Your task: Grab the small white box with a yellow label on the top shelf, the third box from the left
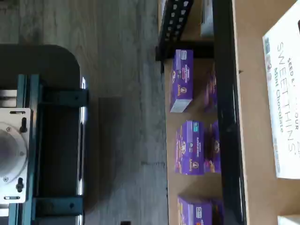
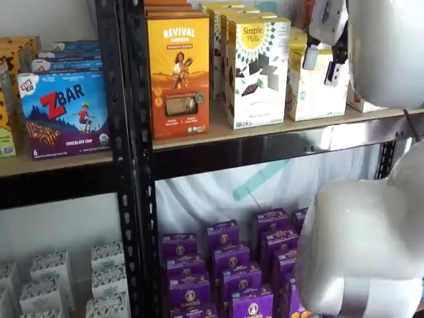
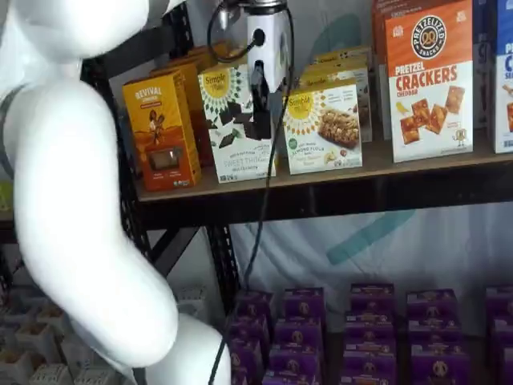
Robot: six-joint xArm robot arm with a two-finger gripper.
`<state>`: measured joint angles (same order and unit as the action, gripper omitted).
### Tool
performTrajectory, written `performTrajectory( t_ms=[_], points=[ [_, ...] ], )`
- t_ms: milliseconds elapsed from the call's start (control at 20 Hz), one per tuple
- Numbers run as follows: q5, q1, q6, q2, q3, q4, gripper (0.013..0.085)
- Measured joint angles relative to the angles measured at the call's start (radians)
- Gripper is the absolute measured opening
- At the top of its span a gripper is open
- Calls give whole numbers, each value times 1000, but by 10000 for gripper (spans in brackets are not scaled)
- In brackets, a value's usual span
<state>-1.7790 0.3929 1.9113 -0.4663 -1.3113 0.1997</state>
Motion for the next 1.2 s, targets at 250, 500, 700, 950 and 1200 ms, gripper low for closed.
performTrajectory(
  t_ms=[250,500,700,950,1200],
  points=[
    [-29,2,11,29,-40,-45,850],
    [49,80,56,24,-31,80,850],
    [179,120,84,7,3,179,850],
    [265,90,86,28,14,137,850],
    [279,72,78,75,-4,120,850]
  ],
)
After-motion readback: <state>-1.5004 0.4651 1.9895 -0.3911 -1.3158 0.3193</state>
